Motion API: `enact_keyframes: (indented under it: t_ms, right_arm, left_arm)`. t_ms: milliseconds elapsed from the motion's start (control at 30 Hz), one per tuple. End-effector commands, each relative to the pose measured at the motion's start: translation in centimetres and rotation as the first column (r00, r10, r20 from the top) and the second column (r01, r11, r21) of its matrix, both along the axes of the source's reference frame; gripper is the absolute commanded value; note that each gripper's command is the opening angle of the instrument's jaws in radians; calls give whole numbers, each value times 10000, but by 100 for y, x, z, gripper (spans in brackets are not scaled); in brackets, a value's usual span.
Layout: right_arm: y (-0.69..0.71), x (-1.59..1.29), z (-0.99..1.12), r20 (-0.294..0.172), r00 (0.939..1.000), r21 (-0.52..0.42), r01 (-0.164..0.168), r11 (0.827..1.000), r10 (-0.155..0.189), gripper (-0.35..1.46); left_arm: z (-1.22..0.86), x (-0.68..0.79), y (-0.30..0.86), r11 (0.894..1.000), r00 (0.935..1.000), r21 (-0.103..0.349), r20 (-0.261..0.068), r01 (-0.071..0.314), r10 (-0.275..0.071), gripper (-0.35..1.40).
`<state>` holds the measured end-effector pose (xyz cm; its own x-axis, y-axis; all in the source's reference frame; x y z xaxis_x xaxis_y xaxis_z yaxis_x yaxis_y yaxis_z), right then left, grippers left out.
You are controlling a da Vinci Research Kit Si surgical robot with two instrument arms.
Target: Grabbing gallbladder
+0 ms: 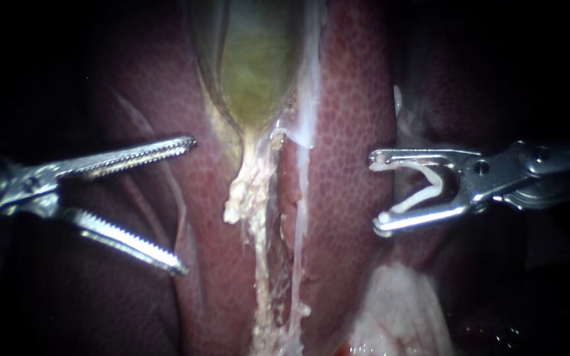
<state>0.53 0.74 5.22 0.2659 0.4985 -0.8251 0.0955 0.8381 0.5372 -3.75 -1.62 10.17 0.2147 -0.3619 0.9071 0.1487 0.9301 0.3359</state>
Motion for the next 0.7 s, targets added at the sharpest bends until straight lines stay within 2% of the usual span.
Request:
enact_keyframes:
  t_ms: [33, 200, 300, 367, 400, 567, 700]
  right_arm:
    - [0, 0, 0, 4, 10000, 0, 0, 10000, 0, 60]
    - [0, 1, 0, 5, 10000, 0, -2, 10000, 2, 60]
    - [0, 1, 0, 5, 10000, 0, -2, 10000, 2, 60]
    - [0, 1, 0, 5, 10000, 0, -2, 10000, 2, 60]
    - [0, 1, 0, 5, 10000, 0, -2, 10000, 2, 60]
    - [0, 1, 0, 5, 10000, 0, -3, 10000, 3, 60]
    - [0, 0, 0, 4, 10000, 0, -1, 10000, 1, 60]
  left_arm:
    - [1, -1, 0, 10000, 10000, -6, -27, 30, -30, 101]
    - [11, -4, 2, 9999, 9999, -102, -112, 112, -114, 99]
    - [22, -7, 2, 9995, 9997, 193, -113, 240, -238, 96]
    - [30, -11, 0, 9974, 9992, 609, -96, 385, -380, 94]
    - [34, -13, -1, 9975, 9992, 594, -105, 393, -388, 94]
    - [48, -28, -6, 9891, 9976, 1297, -117, 691, -682, 86]
    - [55, -37, -7, 9836, 9963, 1589, -150, 856, -843, 79]
